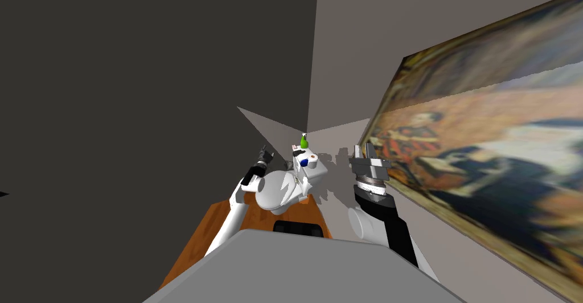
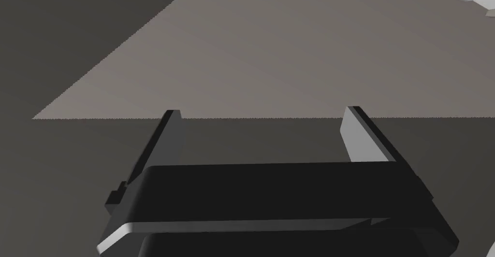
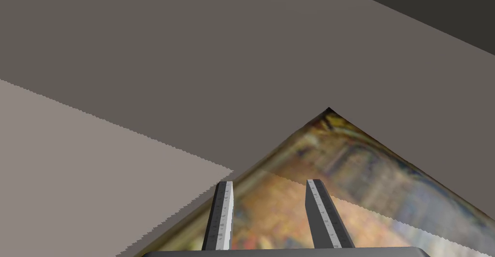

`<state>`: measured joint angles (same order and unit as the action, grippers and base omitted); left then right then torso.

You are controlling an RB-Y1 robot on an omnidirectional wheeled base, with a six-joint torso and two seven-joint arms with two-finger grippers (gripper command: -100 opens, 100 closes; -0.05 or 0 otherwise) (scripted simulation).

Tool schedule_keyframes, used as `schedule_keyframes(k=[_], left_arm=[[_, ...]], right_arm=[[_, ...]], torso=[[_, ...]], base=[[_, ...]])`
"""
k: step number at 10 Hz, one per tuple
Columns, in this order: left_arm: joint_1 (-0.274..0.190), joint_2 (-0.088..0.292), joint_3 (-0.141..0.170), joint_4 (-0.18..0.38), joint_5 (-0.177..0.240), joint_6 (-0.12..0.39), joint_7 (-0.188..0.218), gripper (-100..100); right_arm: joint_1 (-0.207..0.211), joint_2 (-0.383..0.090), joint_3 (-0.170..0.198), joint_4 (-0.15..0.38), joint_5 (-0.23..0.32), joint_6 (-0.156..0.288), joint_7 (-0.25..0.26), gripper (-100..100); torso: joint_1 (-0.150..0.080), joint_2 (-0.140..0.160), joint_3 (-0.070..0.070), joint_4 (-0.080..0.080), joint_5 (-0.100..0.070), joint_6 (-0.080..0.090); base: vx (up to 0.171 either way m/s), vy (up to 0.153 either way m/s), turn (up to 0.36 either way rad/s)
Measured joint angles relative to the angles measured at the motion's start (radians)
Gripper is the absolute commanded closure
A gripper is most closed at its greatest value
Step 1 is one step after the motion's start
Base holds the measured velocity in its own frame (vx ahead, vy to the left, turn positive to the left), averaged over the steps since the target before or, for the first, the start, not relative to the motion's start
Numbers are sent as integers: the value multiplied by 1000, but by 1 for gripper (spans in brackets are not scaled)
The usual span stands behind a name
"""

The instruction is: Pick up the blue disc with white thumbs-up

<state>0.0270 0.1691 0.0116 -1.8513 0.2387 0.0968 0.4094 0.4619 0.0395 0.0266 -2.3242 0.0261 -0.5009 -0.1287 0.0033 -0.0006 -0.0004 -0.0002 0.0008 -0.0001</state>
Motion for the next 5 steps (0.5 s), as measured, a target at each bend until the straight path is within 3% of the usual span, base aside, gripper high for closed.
schedule_keyframes(k=[5], left_arm=[[-95, 8, 2, 72, 20, 131, 59, -100]], right_arm=[[0, 0, 0, 0, 0, 0, 0, 0]], torso=[[-1, 0, 0, 0, 0, 0]], base=[[-7, 41, -17]])
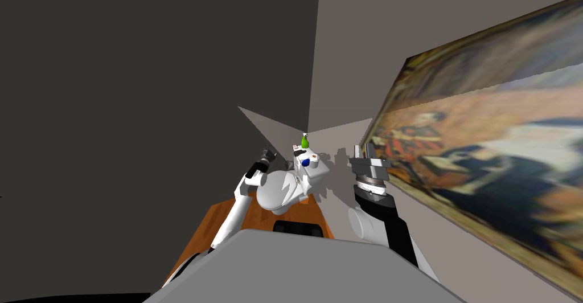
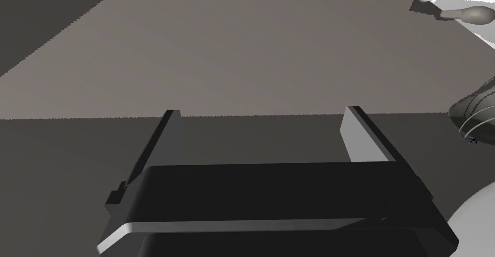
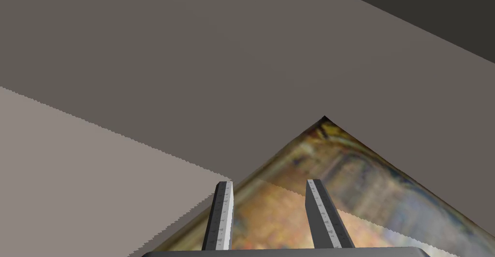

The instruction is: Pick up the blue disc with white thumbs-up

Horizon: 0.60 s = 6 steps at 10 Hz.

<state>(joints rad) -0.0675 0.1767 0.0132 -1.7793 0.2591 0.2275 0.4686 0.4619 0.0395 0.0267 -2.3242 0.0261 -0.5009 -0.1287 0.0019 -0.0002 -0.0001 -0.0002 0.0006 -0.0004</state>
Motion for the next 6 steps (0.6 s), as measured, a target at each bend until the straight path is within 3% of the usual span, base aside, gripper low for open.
schedule_keyframes(k=[6], left_arm=[[-118, -1, -1, 98, 20, 160, 73, -100]], right_arm=[[0, 0, 0, 0, 0, 0, 0, 0]], torso=[[0, 0, 0, 0, 0, 0]], base=[[-7, 42, -21]])
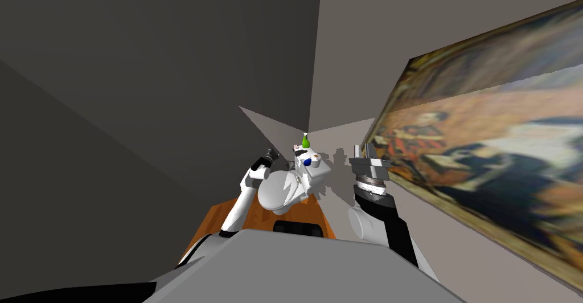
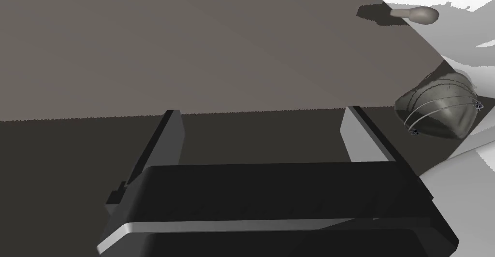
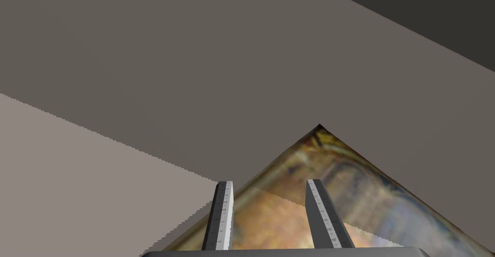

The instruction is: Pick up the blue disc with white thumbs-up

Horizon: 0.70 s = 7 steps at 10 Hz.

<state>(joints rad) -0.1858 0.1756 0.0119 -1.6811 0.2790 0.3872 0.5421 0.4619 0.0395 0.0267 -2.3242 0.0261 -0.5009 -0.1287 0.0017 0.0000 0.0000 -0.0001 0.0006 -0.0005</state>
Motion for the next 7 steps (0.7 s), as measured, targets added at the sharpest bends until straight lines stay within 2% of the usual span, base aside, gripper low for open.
schedule_keyframes(k=[1, 3, 5, 6, 7], left_arm=[[-29, 4, -1, 34, 9, 22, 17, -100], [-67, 8, 0, 61, 16, 77, 37, -100], [-125, 9, 0, 115, 24, 132, 66, -100], [-134, 11, 0, 121, 27, 158, 71, -100], [-161, 12, -1, 148, 31, 186, 87, -100]], right_arm=[[0, 0, 0, 0, 0, 0, 0, 0], [0, 0, 0, 0, 0, 0, 0, 0], [0, 0, 0, 0, 0, 0, 0, 0], [0, 0, 0, 0, 0, 0, 0, 0], [0, 0, 0, 0, 0, 0, 0, 0]], torso=[[1, 0, 0, 0, 0, 0], [0, 0, 0, 0, 0, 0], [0, 0, 0, 0, 0, 0], [-1, 0, 0, 0, 0, 0], [0, 0, 0, 0, 0, 0]], base=[[-13, 49, -29], [-4, 30, -12], [-7, 30, -18], [-8, 30, -28], [-9, 31, -36]])
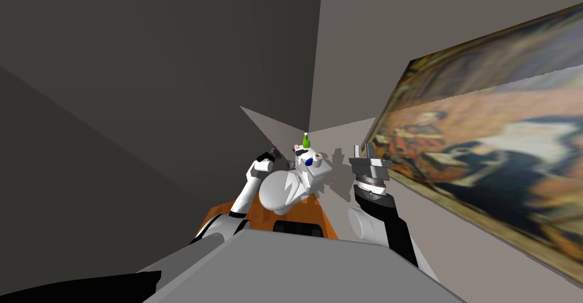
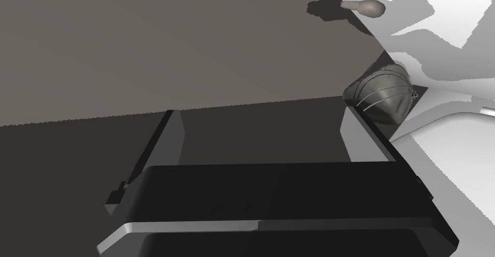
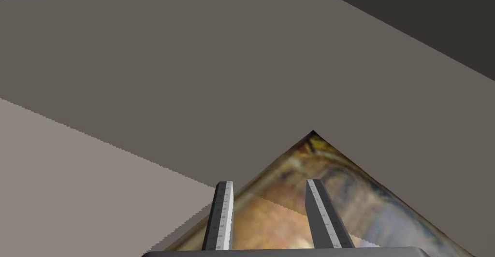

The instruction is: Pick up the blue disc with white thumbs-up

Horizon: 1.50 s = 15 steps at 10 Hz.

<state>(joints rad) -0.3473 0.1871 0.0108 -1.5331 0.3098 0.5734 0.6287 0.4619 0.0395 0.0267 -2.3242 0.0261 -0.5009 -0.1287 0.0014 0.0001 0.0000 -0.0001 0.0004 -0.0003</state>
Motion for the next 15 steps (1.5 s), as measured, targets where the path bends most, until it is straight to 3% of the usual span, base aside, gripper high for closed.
schedule_keyframes(k=[11, 15], left_arm=[[-214, 6, -6, 212, 21, 283, 100, -100], [-321, 11, -10, 321, 26, 396, 141, -100]], right_arm=[[0, 0, 0, 0, 0, 0, 0, 0], [0, 0, 0, 0, 0, 0, 0, 0]], torso=[[-2, 0, 0, 0, 0, 0], [-2, 0, 0, 0, 0, 0]], base=[[-5, 12, -23], [-3, -1, -28]])
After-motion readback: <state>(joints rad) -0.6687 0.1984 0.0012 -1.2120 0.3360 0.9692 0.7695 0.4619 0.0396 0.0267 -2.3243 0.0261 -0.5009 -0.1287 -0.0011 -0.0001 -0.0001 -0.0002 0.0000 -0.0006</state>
